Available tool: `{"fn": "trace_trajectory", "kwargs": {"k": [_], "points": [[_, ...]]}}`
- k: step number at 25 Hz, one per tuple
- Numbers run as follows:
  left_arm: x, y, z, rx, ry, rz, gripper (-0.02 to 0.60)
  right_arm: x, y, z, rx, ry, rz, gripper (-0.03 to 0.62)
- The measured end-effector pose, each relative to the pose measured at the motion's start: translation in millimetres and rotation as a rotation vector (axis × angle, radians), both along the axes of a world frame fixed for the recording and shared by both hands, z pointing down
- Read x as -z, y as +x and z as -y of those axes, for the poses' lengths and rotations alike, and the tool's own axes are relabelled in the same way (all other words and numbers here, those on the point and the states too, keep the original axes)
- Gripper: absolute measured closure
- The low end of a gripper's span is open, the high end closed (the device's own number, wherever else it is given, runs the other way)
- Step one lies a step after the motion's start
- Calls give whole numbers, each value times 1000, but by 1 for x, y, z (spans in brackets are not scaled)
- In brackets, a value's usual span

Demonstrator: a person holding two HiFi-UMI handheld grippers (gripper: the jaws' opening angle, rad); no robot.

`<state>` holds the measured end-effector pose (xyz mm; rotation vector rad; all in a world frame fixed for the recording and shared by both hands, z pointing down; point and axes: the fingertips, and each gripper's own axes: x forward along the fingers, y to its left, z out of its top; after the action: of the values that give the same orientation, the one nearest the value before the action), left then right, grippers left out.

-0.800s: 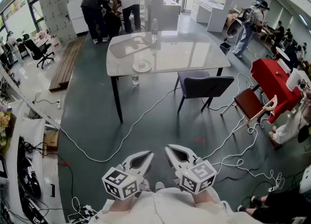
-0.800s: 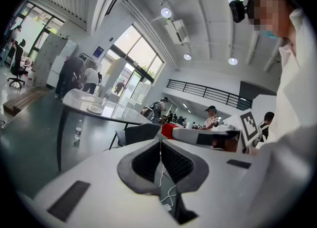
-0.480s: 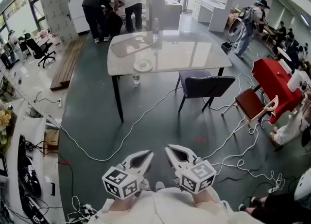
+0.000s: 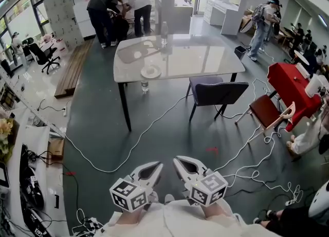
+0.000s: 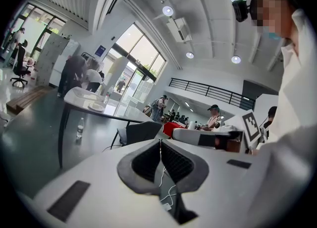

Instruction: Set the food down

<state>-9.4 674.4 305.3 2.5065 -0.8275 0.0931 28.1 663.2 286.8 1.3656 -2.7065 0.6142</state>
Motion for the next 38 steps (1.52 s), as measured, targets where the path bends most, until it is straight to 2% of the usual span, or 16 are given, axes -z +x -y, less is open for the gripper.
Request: {"fn": "trace_trajectory", "kwargs": {"k": [4,12,18,27,38], "points": [[-6,10,0,8,-13,5,563,-7,6,-1,23,-5,-15,592],[-16,29,-4,36,-28,14,563,-20,29,0,21,-35,26,592],[-21,31,12,41,-46,24,563,-26,30,21,37,-59,28,592],[-21,25,99,17,-32,6,563,-35,25,103,12,-73,13,592],[0,-17,239,-56,14,-32,563,-15,-22,239,-44,-20,-25,592]]}}
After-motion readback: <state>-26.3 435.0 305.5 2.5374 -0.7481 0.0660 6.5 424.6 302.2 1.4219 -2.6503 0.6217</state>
